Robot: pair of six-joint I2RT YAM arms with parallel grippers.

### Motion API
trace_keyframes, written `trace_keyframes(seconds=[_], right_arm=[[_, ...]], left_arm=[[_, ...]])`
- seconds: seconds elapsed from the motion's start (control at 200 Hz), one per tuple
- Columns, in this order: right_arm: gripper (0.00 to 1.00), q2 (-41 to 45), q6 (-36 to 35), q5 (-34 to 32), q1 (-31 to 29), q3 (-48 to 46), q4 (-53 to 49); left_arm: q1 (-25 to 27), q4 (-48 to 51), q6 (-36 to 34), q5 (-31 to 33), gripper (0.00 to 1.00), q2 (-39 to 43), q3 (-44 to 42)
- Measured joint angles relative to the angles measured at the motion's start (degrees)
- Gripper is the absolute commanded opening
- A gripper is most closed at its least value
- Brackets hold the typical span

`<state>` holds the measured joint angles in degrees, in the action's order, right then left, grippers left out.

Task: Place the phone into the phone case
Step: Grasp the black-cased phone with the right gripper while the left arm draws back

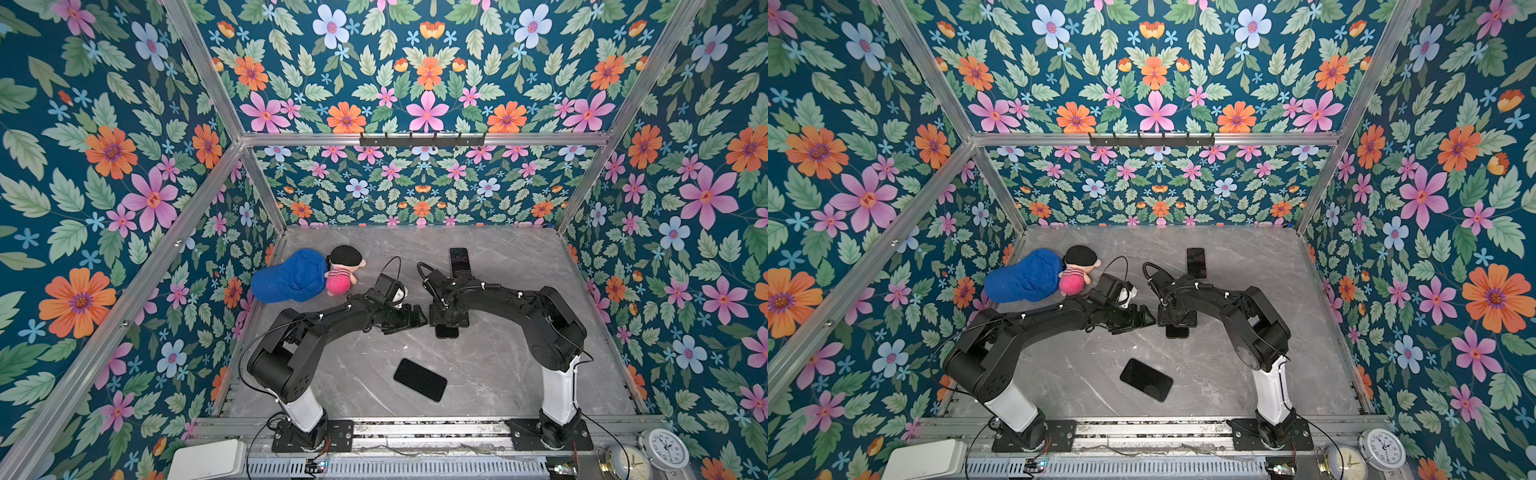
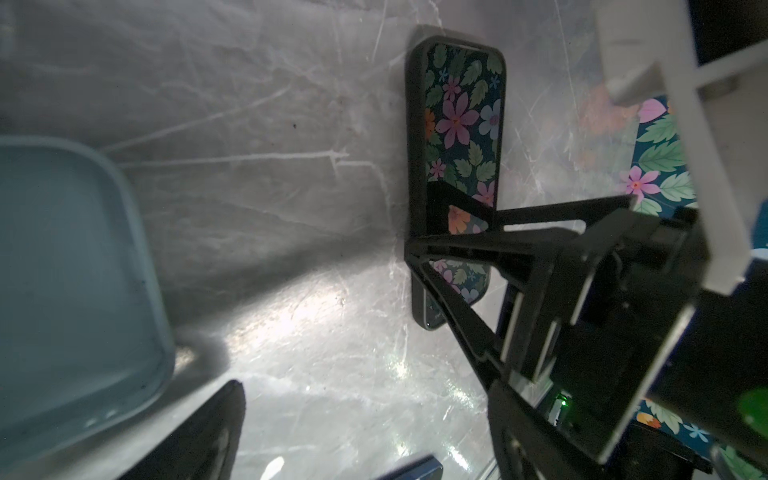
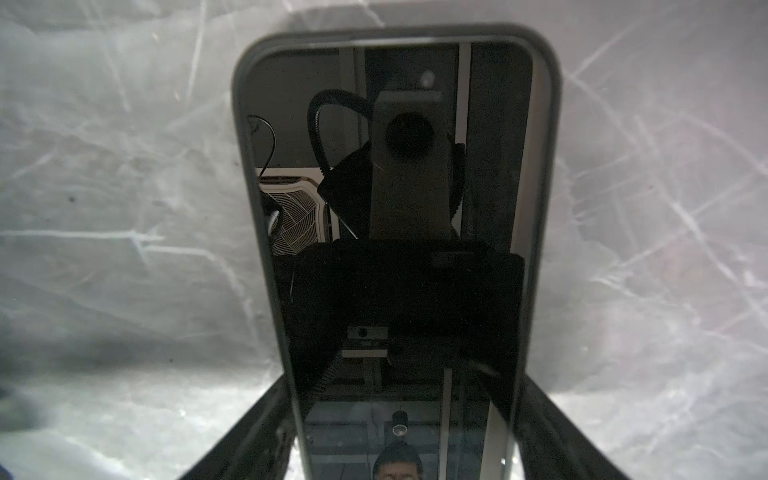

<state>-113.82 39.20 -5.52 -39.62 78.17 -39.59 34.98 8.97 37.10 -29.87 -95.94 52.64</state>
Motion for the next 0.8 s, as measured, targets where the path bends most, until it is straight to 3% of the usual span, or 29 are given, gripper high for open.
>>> trace_keyframes(seconds=[0.45,0.8], right_arm=[[0.68,3.8,-0.5,-1.6,0.8,-1.4,-1.2],[0.64,11.9,-5.2,-3.3,8.7,-4.7,-1.2]], left_arm=[[0.0,0.0,0.0,0.0,0.93,0.0,1.0],[0.1,0.0,-0.2,0.0,0.92,-3.0,6.1]])
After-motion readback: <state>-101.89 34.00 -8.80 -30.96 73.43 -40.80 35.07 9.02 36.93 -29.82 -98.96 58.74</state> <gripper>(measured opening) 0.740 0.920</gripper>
